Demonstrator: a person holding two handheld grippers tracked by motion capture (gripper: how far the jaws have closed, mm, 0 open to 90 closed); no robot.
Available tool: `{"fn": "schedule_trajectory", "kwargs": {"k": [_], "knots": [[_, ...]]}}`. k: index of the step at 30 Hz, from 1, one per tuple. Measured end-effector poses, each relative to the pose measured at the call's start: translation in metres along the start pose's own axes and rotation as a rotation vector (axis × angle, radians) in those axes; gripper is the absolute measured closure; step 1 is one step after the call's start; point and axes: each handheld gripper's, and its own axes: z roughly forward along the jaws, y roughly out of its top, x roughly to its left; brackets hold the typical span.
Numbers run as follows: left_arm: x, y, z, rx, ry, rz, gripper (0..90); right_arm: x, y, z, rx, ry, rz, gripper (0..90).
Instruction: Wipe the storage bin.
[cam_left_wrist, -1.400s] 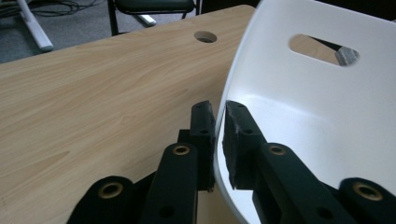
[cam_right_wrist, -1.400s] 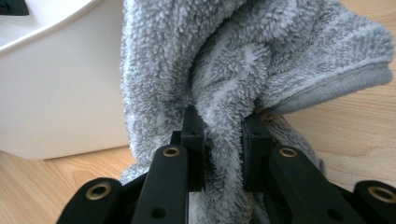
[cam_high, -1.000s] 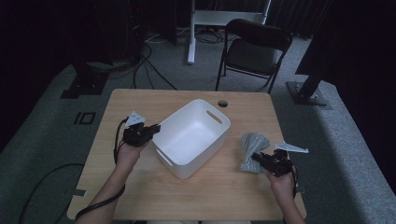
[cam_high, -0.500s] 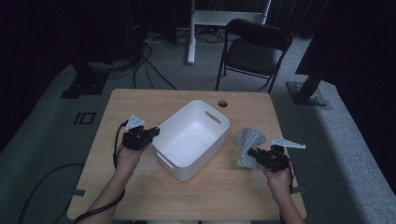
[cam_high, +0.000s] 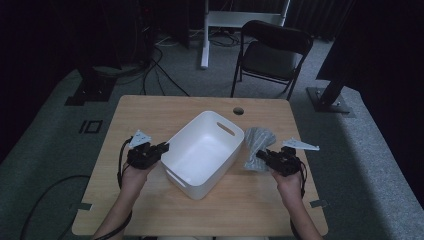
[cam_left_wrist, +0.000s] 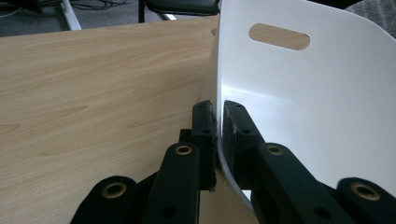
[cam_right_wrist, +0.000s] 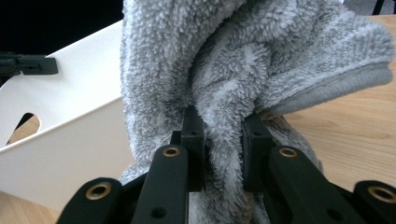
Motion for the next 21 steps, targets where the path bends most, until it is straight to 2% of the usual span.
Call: {"fn": "schedule_trajectory", "kwargs": {"k": [1, 6, 11, 16, 18, 19, 20, 21], "knots": [[-0.001, 0.000, -0.001, 0.008, 0.003, 0.011, 83.6, 0.000, 0.000, 0.000, -0.002, 0.002, 0.002, 75.8], [-0.005, -0.001, -0.003, 0.015, 0.001, 0.018, 83.6, 0.001, -0.001, 0.002, -0.009, -0.001, 0.011, 75.8], [-0.009, -0.002, -0.004, 0.017, 0.003, 0.036, 83.8, 0.005, 0.002, 0.003, -0.025, 0.026, 0.013, 75.8], [-0.008, -0.002, -0.003, 0.015, -0.034, 0.071, 83.7, 0.010, 0.004, 0.008, -0.019, 0.017, -0.008, 75.8], [-0.007, -0.003, -0.002, 0.003, -0.059, 0.063, 83.7, 0.010, 0.005, 0.012, -0.014, 0.012, -0.012, 75.8], [-0.007, -0.003, -0.001, -0.001, -0.068, 0.072, 83.9, 0.011, 0.005, 0.014, -0.012, 0.010, -0.013, 75.8], [-0.008, -0.004, -0.001, -0.008, -0.066, 0.088, 84.0, 0.011, 0.005, 0.016, -0.004, 0.004, -0.018, 75.8], [-0.008, -0.004, 0.000, -0.012, -0.068, 0.084, 84.2, 0.012, 0.005, 0.017, -0.006, 0.000, -0.021, 75.8]]}}
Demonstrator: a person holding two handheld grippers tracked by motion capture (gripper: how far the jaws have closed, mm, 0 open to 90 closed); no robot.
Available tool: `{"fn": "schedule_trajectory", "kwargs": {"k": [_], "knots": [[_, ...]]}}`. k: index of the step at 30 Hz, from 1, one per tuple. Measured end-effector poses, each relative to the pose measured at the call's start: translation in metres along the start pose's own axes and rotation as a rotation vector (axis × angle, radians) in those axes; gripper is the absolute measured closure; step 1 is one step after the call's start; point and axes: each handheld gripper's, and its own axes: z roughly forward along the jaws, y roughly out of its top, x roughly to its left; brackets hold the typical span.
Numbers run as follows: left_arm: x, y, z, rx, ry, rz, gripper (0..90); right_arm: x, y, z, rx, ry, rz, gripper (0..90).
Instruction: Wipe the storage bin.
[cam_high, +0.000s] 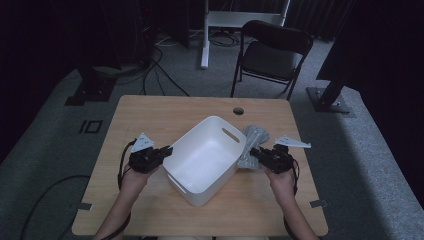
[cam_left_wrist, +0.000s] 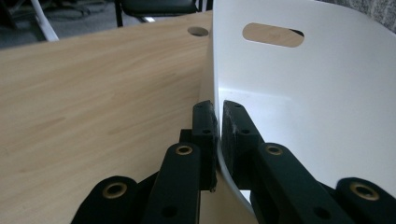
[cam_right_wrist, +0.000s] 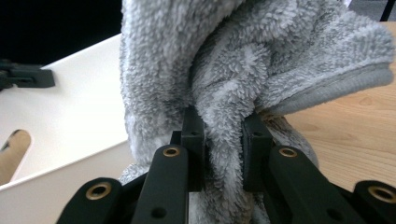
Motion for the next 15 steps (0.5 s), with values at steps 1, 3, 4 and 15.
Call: {"fn": "schedule_trajectory", "kwargs": {"k": [1, 3, 4, 15], "knots": [[0.0004, -0.0001, 0.0004, -0.002, -0.003, 0.003, 84.4, 0.0003, 0.0001, 0.0004, 0.000, -0.003, 0.002, 75.8], [0.0003, -0.0006, 0.0017, -0.013, -0.004, 0.015, 85.6, 0.0006, -0.0005, 0.0005, 0.001, -0.006, -0.001, 75.9], [0.0001, -0.0004, 0.0021, -0.012, -0.002, 0.024, 85.9, 0.0008, -0.0014, 0.0010, 0.001, -0.006, -0.001, 75.9], [0.0000, -0.0008, 0.0032, -0.017, -0.012, 0.048, 87.3, 0.0015, -0.0062, 0.0046, 0.017, -0.021, -0.001, 76.1]]}}
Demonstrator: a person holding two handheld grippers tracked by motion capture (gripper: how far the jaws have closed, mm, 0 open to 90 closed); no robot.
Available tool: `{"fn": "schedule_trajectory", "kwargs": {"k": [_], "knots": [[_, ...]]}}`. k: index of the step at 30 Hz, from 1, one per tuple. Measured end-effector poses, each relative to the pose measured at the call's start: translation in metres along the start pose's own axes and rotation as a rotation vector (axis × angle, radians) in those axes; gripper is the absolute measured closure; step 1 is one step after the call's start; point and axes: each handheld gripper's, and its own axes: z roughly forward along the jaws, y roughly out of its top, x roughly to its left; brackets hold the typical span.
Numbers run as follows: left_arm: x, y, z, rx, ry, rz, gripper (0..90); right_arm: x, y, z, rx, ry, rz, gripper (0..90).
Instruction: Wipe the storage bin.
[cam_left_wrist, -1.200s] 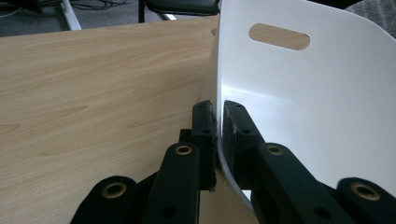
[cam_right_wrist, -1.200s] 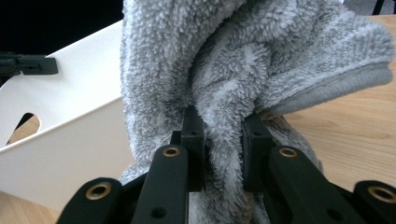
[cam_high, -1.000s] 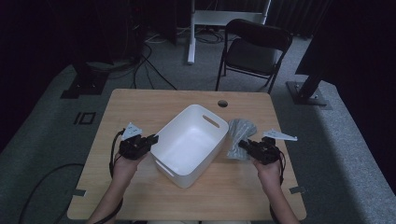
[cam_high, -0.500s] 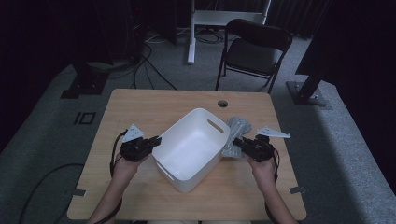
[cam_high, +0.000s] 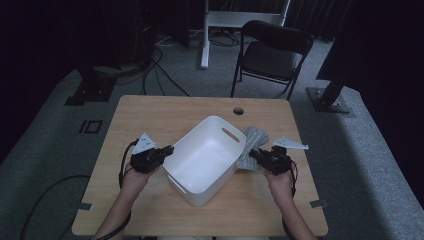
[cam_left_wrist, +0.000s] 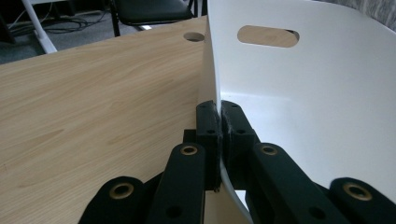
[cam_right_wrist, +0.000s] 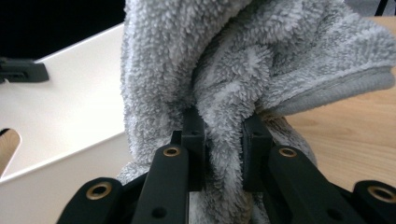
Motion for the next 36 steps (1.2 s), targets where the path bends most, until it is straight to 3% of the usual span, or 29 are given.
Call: {"fn": "schedule_trajectory", "kwargs": {"k": [17, 32, 36], "knots": [[-0.004, 0.001, 0.004, 0.004, 0.004, 0.020, 87.6, -0.010, -0.021, 0.022, 0.090, -0.028, 0.031, 76.0], [-0.004, 0.000, 0.005, -0.002, 0.004, 0.012, 87.5, -0.019, -0.037, 0.038, 0.160, -0.054, 0.059, 76.0], [-0.004, 0.000, 0.005, -0.004, 0.003, 0.003, 87.4, -0.025, -0.047, 0.049, 0.206, -0.073, 0.066, 76.0]]}}
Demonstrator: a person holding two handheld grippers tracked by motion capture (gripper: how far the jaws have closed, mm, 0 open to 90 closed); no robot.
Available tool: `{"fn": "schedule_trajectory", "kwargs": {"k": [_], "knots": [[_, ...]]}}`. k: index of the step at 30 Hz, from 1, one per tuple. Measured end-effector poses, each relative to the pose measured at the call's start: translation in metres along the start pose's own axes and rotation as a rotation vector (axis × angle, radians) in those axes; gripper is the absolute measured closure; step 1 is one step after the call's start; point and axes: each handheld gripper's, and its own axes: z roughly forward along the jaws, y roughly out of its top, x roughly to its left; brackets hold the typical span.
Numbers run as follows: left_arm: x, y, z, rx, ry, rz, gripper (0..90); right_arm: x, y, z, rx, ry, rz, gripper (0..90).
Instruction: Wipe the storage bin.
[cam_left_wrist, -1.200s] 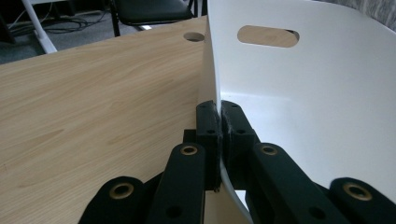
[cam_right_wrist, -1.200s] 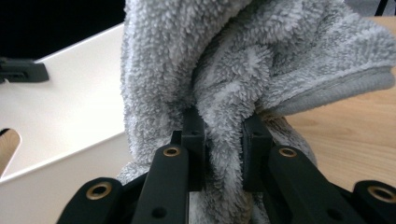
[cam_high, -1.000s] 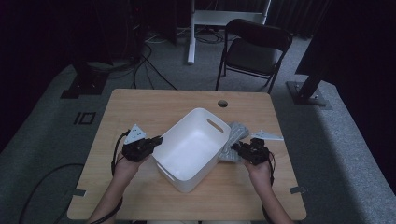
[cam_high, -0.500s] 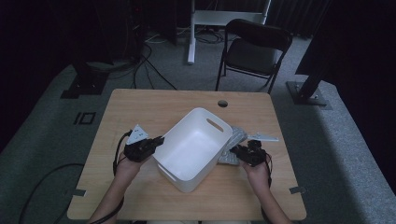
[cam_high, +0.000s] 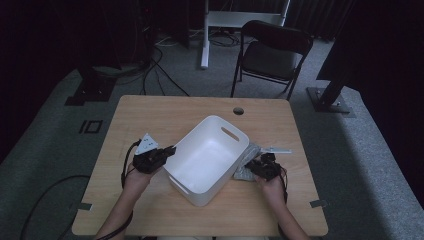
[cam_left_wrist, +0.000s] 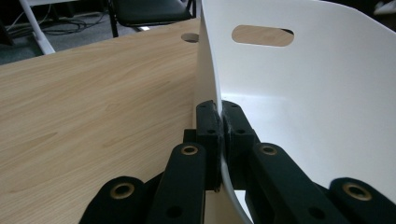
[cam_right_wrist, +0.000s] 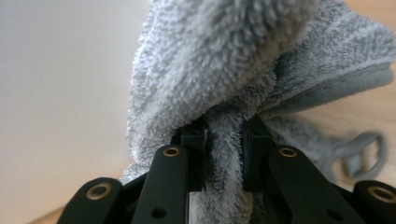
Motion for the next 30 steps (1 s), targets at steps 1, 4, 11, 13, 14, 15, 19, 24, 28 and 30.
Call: {"fn": "schedule_trajectory", "kwargs": {"k": [1, 4, 11, 13, 14, 15, 19, 24, 28, 30], "knots": [[0.000, 0.000, 0.000, 0.000, 0.000, -0.004, 87.3, -0.001, -0.002, 0.003, 0.013, -0.001, 0.005, 76.0], [0.000, -0.001, 0.000, -0.006, 0.003, -0.011, 87.1, -0.004, -0.004, 0.006, 0.025, 0.009, 0.024, 76.1], [-0.002, -0.001, 0.002, -0.020, 0.041, -0.028, 87.7, -0.004, 0.005, -0.017, -0.029, 0.026, 0.023, 76.1], [-0.003, -0.001, 0.002, -0.018, 0.045, -0.023, 87.7, -0.003, 0.011, -0.033, -0.073, 0.034, 0.020, 76.0], [-0.003, -0.001, 0.002, -0.018, 0.049, -0.021, 87.7, -0.001, 0.014, -0.041, -0.095, 0.039, 0.014, 76.1], [-0.003, -0.001, 0.002, -0.021, 0.049, -0.027, 87.7, 0.001, 0.017, -0.050, -0.117, 0.042, 0.007, 76.1], [-0.003, -0.001, 0.003, -0.021, 0.054, -0.026, 87.7, 0.010, 0.027, -0.080, -0.199, 0.066, -0.018, 76.0], [-0.002, 0.002, 0.008, -0.020, 0.038, -0.026, 87.8, 0.022, 0.034, -0.088, -0.225, 0.101, -0.036, 76.0], [-0.001, 0.003, 0.009, -0.017, 0.023, -0.018, 87.7, 0.029, 0.034, -0.074, -0.197, 0.097, -0.061, 76.0], [-0.001, 0.003, 0.009, -0.017, 0.018, -0.015, 87.7, 0.032, 0.032, -0.069, -0.199, 0.086, -0.063, 76.0]]}}
